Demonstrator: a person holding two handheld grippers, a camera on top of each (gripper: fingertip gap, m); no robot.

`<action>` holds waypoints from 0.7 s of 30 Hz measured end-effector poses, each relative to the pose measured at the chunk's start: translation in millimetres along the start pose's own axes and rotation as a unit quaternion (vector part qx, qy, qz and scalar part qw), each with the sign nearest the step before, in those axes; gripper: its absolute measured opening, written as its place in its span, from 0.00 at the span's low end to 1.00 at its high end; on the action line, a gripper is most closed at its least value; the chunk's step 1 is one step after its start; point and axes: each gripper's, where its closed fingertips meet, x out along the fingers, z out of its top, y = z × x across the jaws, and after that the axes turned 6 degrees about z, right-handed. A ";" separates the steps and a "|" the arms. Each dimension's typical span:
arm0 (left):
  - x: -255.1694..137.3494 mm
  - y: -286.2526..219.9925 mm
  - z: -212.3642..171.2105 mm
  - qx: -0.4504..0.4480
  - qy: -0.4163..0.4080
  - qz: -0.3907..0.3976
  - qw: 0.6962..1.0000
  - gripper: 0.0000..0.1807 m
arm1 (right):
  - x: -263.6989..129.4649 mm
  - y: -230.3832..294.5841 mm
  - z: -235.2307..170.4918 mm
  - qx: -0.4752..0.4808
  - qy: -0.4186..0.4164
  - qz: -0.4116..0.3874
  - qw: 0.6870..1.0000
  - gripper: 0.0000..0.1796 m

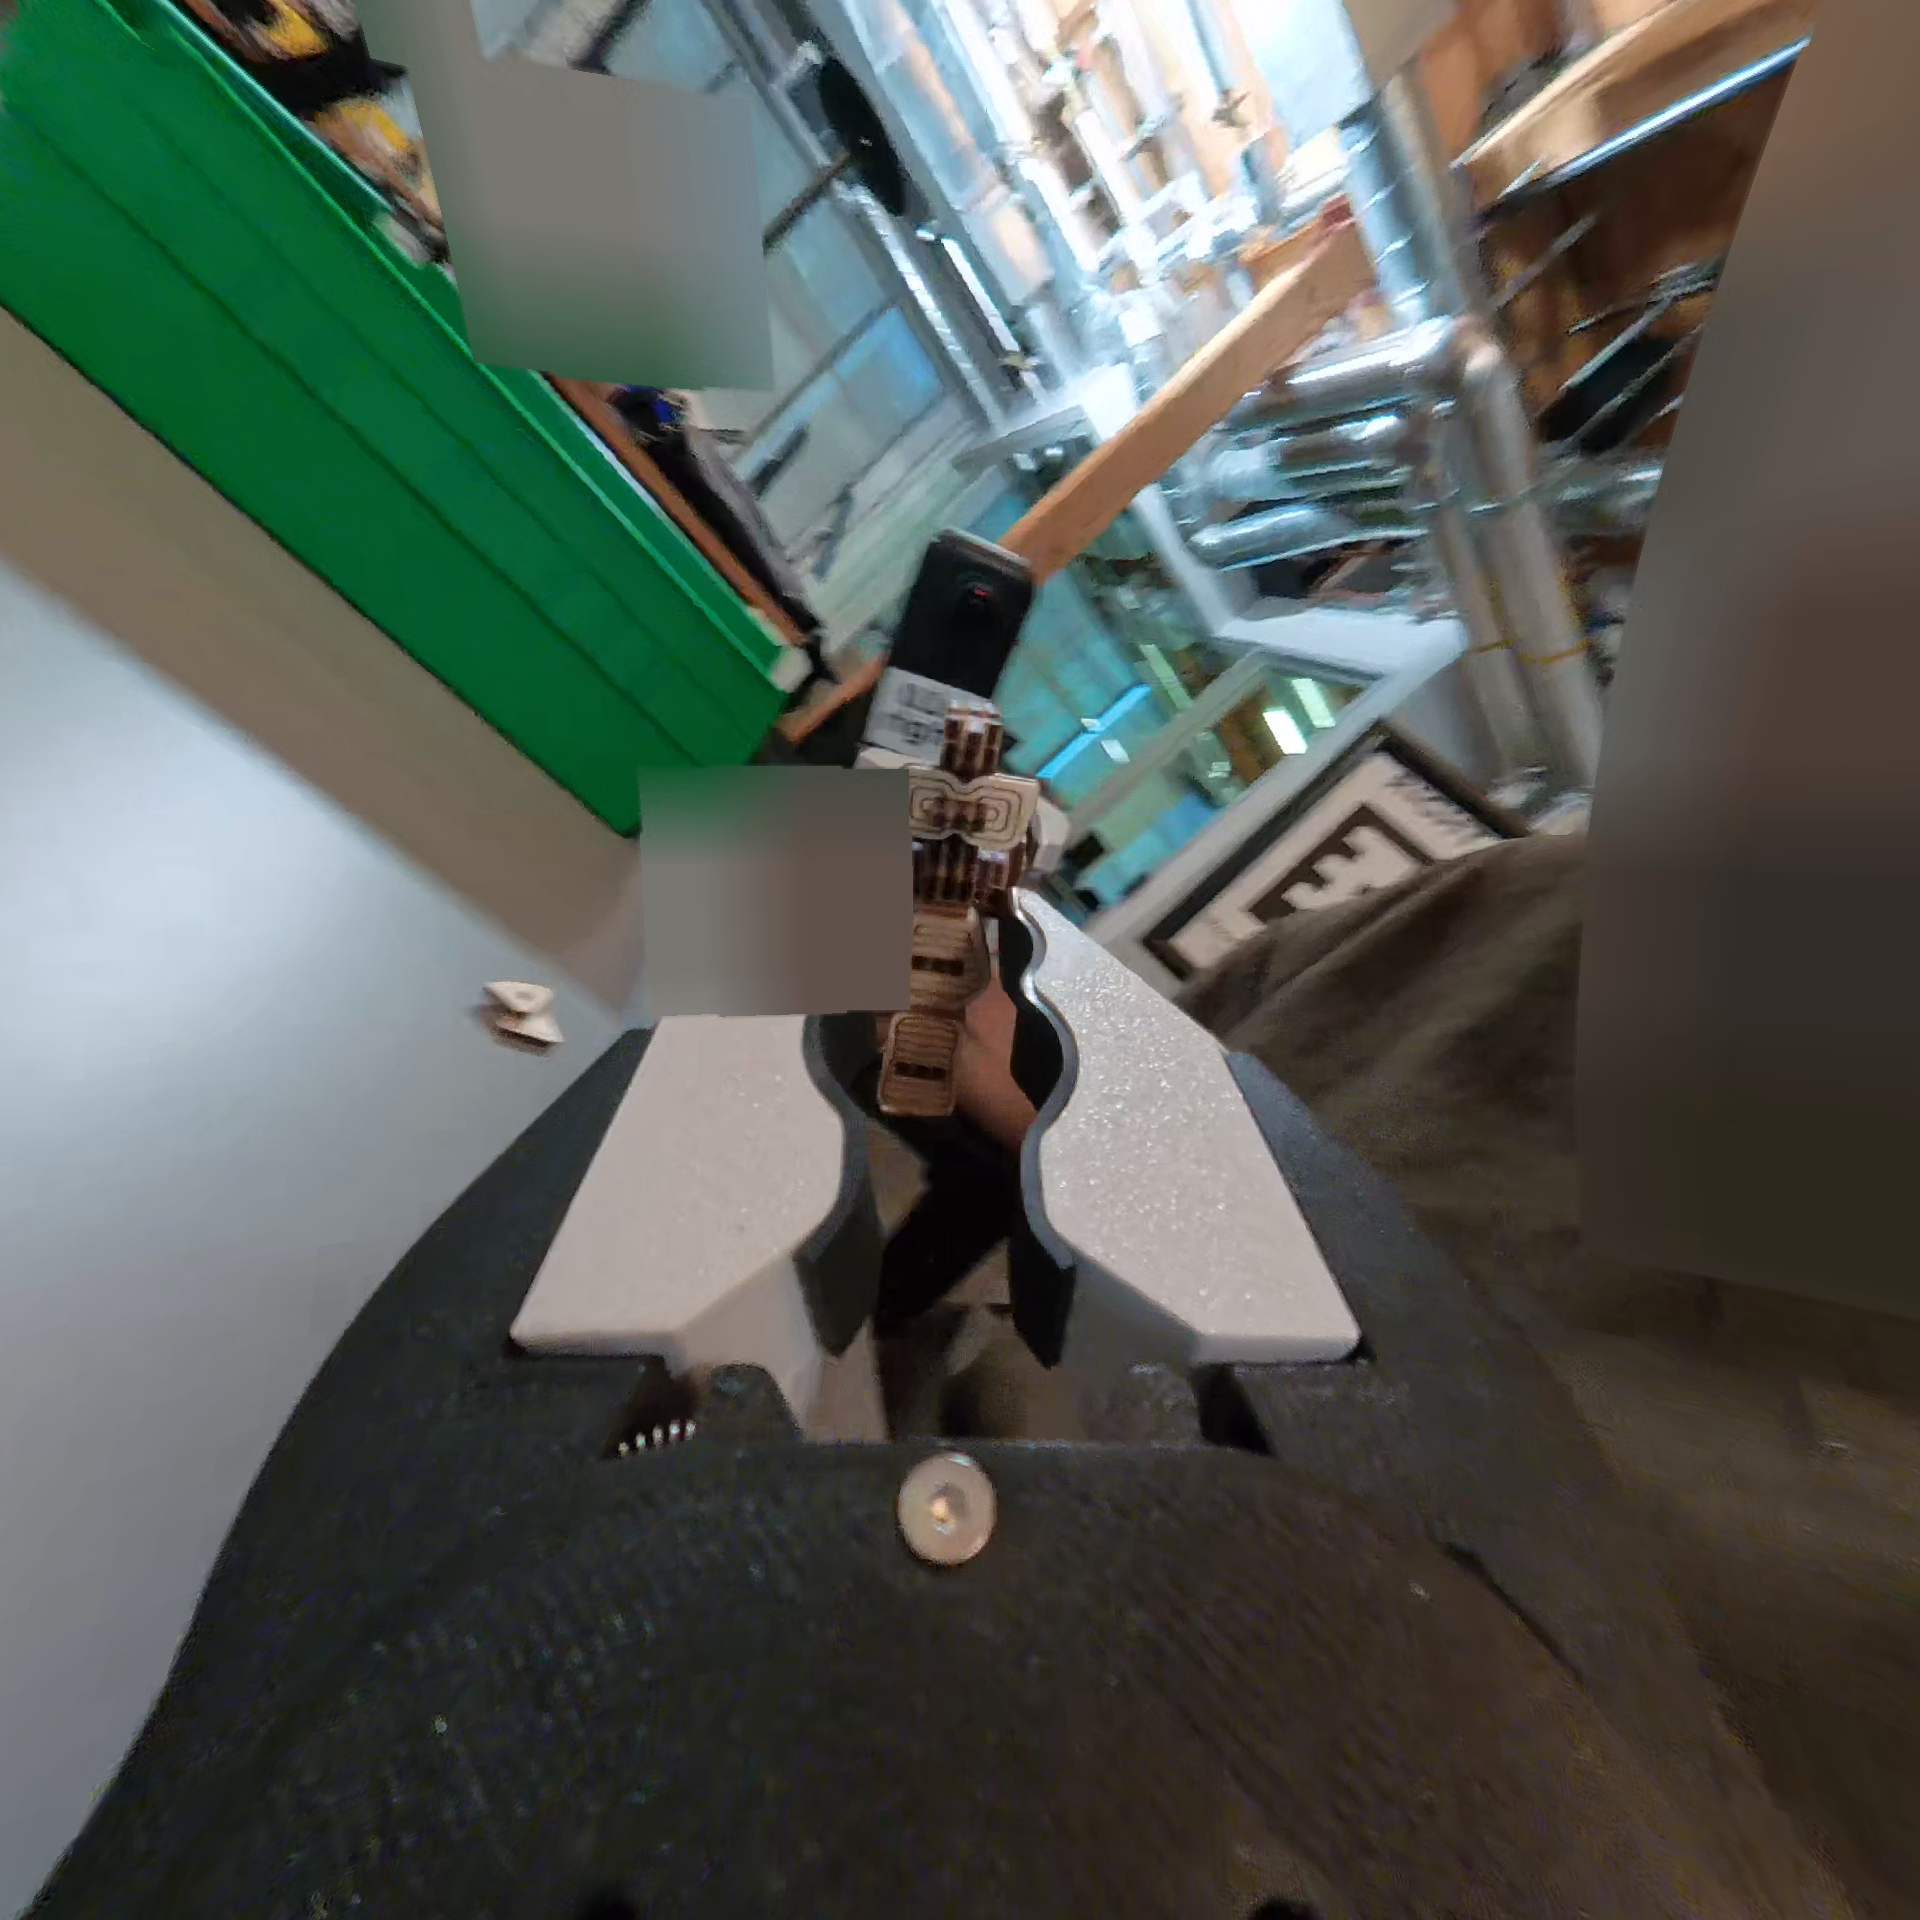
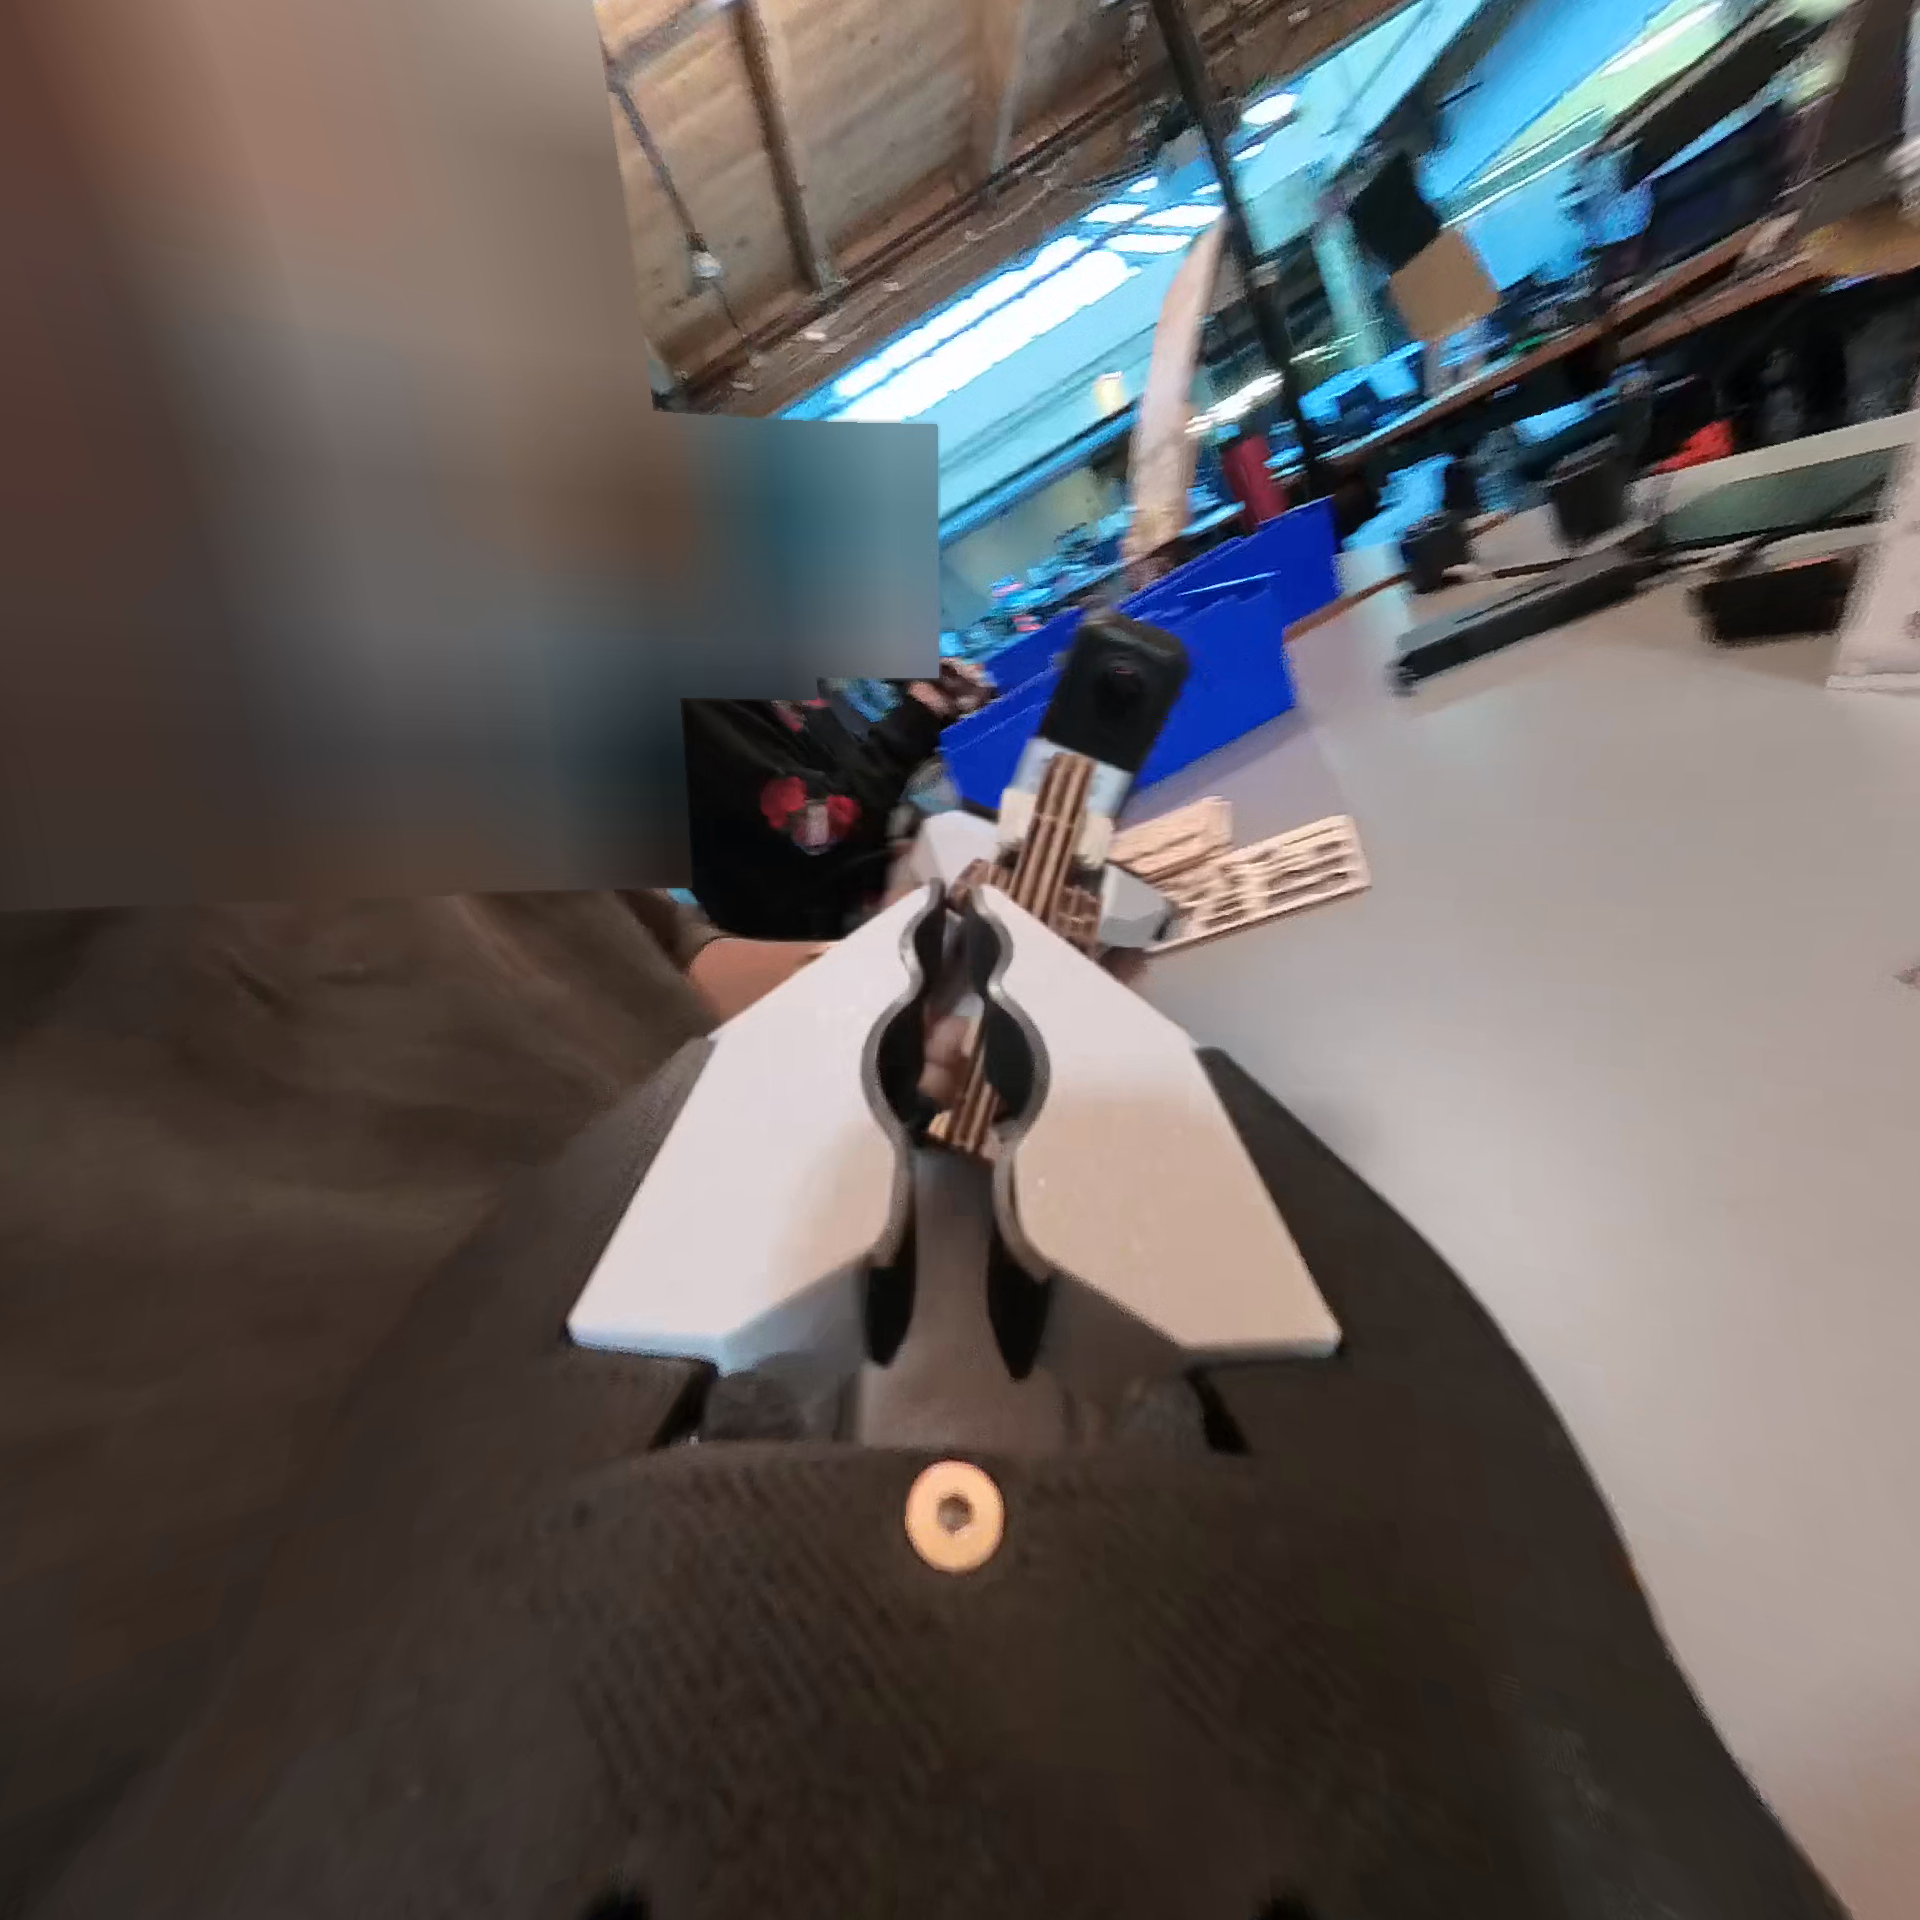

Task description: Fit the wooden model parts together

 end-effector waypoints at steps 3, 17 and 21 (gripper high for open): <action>-8.5 21.3 9.2 0.084 -0.022 0.097 0.992 0.10 | -6.2 -20.9 13.5 -0.102 -0.017 -0.126 0.987 0.09; -11.1 49.1 -16.2 0.069 0.091 0.184 0.976 0.10 | -4.7 -48.1 -40.5 -0.527 0.314 -0.278 0.740 0.12; -10.1 47.4 -20.9 0.068 0.106 0.176 0.976 0.10 | -3.8 -45.5 -46.3 -0.500 0.309 -0.256 0.767 0.05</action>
